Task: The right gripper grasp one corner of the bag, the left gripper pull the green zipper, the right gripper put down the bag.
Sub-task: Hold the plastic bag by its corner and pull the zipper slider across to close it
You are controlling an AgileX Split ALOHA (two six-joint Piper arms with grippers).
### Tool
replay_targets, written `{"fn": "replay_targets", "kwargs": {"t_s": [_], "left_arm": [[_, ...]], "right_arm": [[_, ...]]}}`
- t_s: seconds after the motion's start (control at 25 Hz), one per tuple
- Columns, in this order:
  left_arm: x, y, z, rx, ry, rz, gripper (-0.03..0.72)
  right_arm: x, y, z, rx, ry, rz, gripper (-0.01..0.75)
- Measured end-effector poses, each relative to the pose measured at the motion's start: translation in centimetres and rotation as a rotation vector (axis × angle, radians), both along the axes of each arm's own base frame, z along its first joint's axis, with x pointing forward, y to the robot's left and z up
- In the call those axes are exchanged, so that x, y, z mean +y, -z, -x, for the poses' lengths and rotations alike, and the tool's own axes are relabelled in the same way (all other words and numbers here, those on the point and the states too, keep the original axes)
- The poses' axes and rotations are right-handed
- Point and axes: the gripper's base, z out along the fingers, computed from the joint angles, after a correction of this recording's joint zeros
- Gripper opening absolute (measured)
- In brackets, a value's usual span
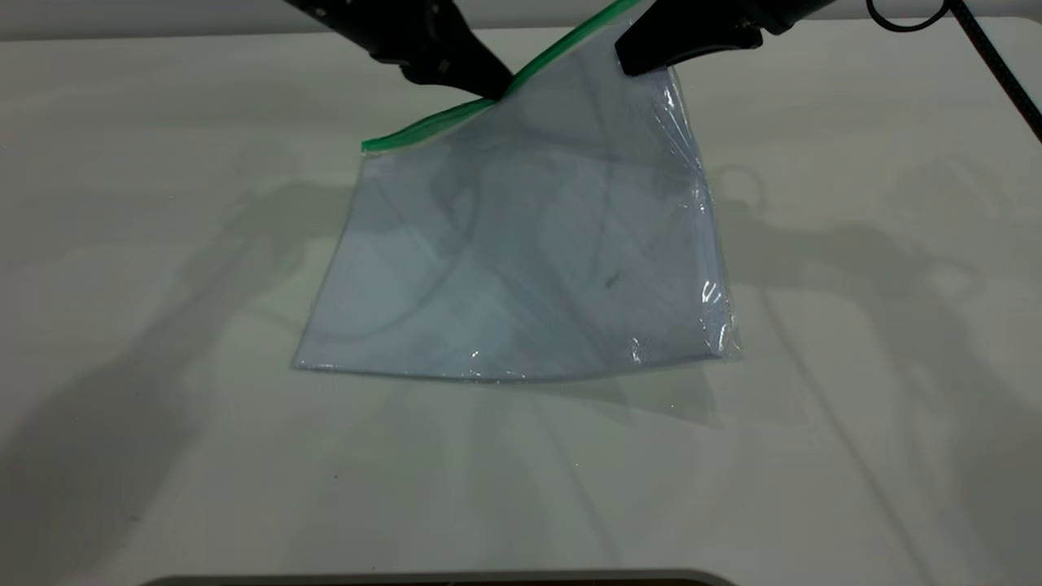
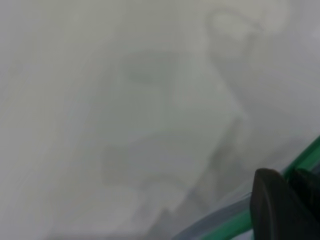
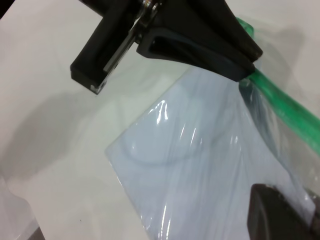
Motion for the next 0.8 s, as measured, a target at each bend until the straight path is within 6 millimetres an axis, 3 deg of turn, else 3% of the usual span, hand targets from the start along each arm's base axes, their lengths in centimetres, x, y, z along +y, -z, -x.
{"fn": "replay_targets", "kwargs": {"t_s": [0.52,0.8], "left_arm": [[4.2,3.1,-1.2,0.008,-0.084,-0.088,0.053],[6.5,3.9,-1.8,0.001,-0.144,-0.116,0.053]], "right_arm": [[0.1,-0.1,0.0,0.001,0.006,-0.017,0.035],[0.1,-0.2,0.0,0.003,0.006,-0.025,0.035]]}}
